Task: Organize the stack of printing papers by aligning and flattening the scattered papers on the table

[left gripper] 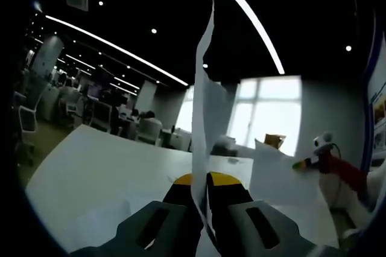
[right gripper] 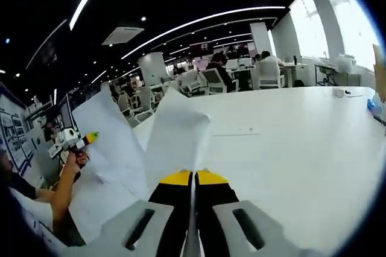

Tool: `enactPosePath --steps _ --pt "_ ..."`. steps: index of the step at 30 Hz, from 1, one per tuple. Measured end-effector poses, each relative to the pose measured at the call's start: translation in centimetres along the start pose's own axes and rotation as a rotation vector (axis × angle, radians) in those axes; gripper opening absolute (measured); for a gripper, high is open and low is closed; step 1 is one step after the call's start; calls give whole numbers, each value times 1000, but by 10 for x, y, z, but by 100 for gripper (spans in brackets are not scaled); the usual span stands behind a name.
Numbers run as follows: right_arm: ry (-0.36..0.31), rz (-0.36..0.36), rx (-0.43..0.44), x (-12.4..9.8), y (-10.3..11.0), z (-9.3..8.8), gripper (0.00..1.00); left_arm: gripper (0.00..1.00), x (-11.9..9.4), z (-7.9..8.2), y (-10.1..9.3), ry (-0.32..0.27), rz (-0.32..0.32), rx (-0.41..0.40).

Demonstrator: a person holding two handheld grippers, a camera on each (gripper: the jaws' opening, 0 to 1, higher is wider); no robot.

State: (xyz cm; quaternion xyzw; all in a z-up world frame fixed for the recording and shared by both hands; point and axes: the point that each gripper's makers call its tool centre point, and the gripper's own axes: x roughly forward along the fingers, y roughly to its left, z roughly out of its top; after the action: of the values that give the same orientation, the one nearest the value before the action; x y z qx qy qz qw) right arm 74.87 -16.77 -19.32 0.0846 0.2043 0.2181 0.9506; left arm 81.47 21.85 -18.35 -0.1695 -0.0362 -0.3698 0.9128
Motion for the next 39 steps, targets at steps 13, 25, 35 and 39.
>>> enactPosePath --steps 13,25,35,39 --pt "-9 17 6 1 5 5 0 5 -3 11 2 -53 12 -8" --pt "-29 23 11 -1 12 8 0 5 -1 14 -7 -70 -30 -44" --pt "-54 45 16 -1 21 19 0 5 3 11 -10 -83 -74 -140" --pt "-60 60 9 1 27 23 0 5 4 11 -12 -82 -80 -153"
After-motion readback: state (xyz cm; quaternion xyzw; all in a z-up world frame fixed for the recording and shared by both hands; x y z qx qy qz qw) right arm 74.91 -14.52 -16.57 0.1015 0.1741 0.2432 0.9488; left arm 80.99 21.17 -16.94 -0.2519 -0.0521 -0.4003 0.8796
